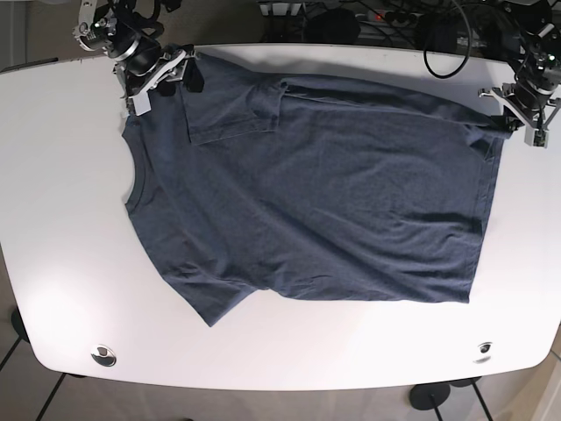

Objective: Fold the T-shirt properly
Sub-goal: 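Tug the shirt's shoulder corners with both grippers to straighten it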

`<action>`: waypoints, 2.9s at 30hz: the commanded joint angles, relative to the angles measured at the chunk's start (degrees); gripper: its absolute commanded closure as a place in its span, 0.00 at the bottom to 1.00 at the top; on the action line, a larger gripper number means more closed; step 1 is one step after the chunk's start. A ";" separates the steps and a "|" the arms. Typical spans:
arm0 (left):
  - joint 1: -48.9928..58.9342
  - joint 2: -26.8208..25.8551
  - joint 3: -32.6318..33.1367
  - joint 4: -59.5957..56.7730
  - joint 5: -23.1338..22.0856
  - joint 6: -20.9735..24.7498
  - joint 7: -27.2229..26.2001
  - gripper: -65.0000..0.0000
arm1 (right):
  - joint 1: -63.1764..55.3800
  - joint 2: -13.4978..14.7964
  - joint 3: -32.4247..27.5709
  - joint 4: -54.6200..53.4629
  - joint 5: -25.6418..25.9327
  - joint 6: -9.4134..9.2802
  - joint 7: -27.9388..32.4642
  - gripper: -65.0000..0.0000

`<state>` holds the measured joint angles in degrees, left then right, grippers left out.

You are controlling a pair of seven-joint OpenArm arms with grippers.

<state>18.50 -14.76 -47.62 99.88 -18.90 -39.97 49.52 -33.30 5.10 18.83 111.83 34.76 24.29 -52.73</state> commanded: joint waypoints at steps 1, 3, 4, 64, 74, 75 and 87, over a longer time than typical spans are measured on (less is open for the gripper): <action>0.00 -1.10 -0.43 1.00 -0.49 -0.03 -1.21 1.00 | -0.06 0.13 0.03 -0.05 -0.70 0.54 0.91 0.46; 0.00 -1.10 -0.43 1.00 -0.49 -0.03 -1.21 1.00 | -0.15 -0.05 -0.59 -1.19 -1.31 0.89 0.91 0.46; 0.00 -1.10 -0.43 1.00 -0.49 -0.03 -1.21 1.00 | -0.15 0.04 -1.56 -1.63 -1.49 0.80 0.91 0.46; -14.50 -0.40 4.58 5.05 -0.31 -0.03 1.96 1.00 | 8.90 4.17 2.05 2.76 8.36 0.54 2.31 0.98; -29.36 -6.47 12.05 -20.10 -0.40 -0.03 -0.86 1.00 | 24.11 7.51 0.73 -8.23 8.80 0.54 -2.00 0.98; -29.36 -7.52 12.23 -21.68 -0.40 -0.03 -2.62 1.00 | 25.52 7.60 0.55 -5.41 8.80 0.72 -3.40 0.98; -31.12 -11.30 17.51 -33.81 -0.40 -0.03 -10.53 0.99 | 27.19 9.62 0.73 -7.79 4.40 0.54 -5.16 0.60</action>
<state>-11.62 -24.49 -29.82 65.36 -18.52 -39.94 40.18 -6.92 14.13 19.51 102.89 38.13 24.45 -58.48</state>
